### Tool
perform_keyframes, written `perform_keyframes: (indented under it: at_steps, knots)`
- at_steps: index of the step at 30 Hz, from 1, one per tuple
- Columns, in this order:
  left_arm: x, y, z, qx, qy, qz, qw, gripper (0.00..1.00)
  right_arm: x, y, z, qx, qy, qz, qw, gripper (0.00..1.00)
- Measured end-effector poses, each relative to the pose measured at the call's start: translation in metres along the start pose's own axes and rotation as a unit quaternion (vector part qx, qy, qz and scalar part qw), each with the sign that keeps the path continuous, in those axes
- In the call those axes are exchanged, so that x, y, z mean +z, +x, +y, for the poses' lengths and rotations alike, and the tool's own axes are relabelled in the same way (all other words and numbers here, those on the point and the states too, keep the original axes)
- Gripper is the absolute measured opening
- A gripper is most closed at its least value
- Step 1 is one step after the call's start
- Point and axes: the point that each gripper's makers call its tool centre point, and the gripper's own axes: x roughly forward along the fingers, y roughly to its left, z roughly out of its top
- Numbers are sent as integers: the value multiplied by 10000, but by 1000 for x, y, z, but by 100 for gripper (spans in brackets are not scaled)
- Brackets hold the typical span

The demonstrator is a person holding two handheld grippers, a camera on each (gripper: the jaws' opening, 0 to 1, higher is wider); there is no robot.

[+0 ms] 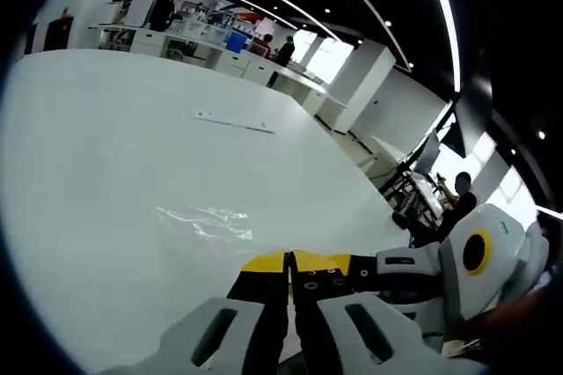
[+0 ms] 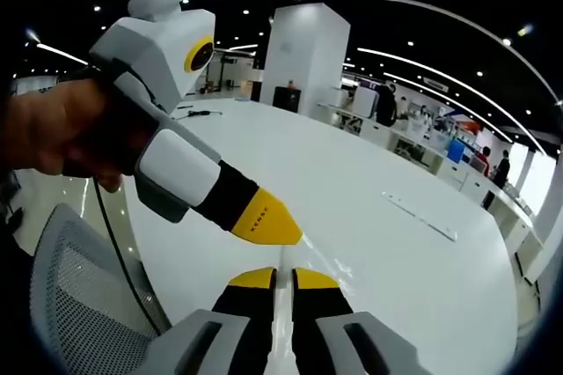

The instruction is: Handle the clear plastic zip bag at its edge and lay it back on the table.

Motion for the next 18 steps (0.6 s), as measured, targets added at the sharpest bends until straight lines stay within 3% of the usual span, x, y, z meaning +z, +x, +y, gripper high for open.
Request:
perform_keyframes:
  at_steps: [6, 12, 15, 18]
  knots:
    - [-5, 2, 1, 20, 182, 147, 9997, 0, -3, -1, 2, 63, -53, 100, 9999, 0]
    - [-7, 1, -1, -66, 672, 249, 9974, 0, -5, -1, 4, 143, -73, 175, 9997, 0]
    - [-8, -2, -3, -130, 1330, 280, 9906, 0, -6, -1, 5, 200, -148, 231, 9994, 0]
    - [-7, -4, -3, -181, 1693, 302, 9849, 2, -9, -1, 7, 269, -210, 302, 9990, 0]
